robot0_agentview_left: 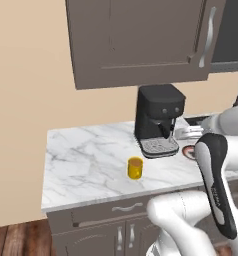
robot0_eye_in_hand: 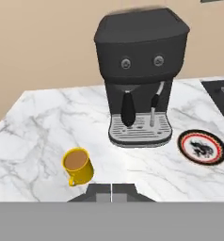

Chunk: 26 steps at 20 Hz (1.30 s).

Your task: Take a sugar cube from the saucer and place it inside the coffee. Then, grab milk from the fridge and place it next to the coffee on the counter to sweeten the coffee.

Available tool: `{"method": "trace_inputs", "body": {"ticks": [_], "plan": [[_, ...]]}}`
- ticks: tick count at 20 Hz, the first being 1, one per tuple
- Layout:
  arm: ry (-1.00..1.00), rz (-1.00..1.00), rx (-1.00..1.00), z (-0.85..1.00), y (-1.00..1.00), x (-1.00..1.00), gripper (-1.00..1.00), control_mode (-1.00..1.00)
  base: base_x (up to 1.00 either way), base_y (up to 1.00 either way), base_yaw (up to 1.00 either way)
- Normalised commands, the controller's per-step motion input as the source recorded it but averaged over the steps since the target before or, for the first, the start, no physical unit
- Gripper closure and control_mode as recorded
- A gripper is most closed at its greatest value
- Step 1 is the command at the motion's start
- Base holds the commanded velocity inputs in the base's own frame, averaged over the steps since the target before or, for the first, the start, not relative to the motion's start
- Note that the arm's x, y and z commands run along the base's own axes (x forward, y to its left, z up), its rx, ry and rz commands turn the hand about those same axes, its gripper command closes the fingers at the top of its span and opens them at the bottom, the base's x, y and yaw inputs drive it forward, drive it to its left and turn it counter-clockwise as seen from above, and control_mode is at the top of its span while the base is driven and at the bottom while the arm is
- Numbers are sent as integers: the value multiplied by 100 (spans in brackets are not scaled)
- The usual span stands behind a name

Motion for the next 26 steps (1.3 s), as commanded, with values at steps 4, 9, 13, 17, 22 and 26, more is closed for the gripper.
{"method": "trace_inputs", "body": {"ticks": [4,9,13,17,22,26], "plan": [[0,0,0,0,0,0,100,100,-87,-33,-46],[0,0,0,0,0,0,100,100,-56,-31,-57],[0,0,0,0,0,0,100,100,-40,-33,-59],[0,0,0,0,0,0,100,100,-32,-35,-58],[0,0,0,0,0,0,100,100,-6,-36,-58],[0,0,0,0,0,0,100,100,0,-36,-57]]}}
